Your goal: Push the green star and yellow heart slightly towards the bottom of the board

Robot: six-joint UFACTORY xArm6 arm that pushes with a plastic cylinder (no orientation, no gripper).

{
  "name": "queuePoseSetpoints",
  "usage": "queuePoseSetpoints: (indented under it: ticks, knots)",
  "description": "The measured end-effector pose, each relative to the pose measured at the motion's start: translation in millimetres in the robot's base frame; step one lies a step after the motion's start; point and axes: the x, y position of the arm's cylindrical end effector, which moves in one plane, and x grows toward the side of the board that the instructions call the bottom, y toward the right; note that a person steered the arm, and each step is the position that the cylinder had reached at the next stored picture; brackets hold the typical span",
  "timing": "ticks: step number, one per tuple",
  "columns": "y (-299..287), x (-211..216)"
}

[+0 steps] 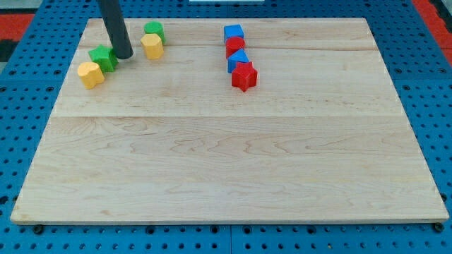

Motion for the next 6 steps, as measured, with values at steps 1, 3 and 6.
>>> queuePoseSetpoints:
  ticks: [1, 3, 6]
  knots:
    - [-10, -13]
    - [-30, -29]
    - [-36, -2]
